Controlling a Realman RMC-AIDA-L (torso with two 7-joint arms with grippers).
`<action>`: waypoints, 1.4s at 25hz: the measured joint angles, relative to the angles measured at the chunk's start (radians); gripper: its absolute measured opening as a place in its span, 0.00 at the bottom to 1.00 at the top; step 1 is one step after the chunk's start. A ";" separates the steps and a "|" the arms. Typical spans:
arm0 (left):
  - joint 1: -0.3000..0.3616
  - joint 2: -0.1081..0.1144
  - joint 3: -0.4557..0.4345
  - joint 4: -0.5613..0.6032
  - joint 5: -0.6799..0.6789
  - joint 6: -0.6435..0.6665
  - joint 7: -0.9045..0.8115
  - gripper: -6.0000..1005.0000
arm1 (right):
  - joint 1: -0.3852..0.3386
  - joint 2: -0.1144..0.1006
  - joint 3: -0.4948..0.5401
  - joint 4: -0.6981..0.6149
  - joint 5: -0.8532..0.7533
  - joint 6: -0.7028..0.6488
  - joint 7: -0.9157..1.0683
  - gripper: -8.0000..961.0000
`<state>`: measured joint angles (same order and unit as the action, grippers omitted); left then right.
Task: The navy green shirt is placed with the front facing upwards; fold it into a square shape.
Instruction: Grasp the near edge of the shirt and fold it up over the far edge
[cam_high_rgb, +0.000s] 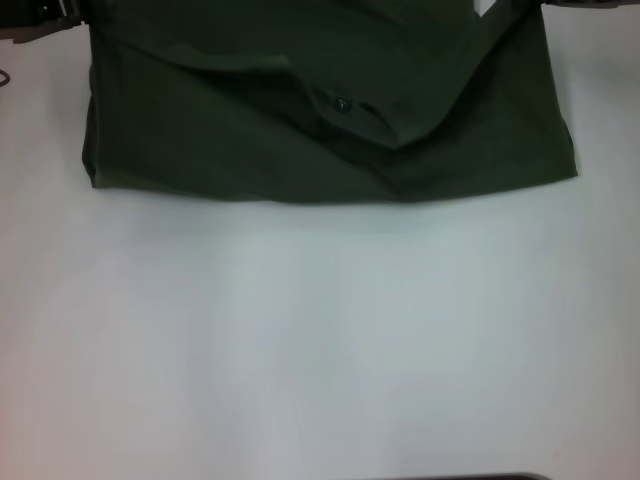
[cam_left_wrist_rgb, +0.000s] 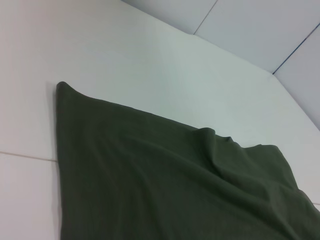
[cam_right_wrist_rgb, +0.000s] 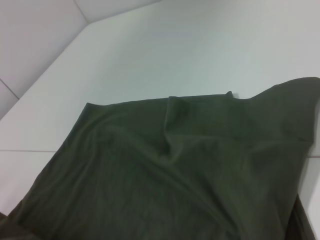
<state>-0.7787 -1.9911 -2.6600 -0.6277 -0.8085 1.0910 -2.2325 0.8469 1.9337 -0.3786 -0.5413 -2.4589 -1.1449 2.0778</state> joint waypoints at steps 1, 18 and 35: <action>0.001 0.000 0.000 0.000 0.000 -0.002 0.000 0.07 | 0.003 0.000 -0.007 0.000 0.000 0.003 0.003 0.05; -0.009 -0.002 0.000 0.000 0.000 -0.022 -0.011 0.09 | 0.019 0.001 -0.025 0.000 0.007 0.021 0.006 0.05; 0.003 -0.056 0.009 0.012 0.000 -0.088 -0.001 0.10 | 0.024 0.029 -0.085 0.063 0.055 0.121 -0.031 0.07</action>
<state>-0.7761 -2.0469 -2.6506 -0.6154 -0.8084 1.0029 -2.2333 0.8713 1.9624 -0.4633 -0.4788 -2.4037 -1.0239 2.0471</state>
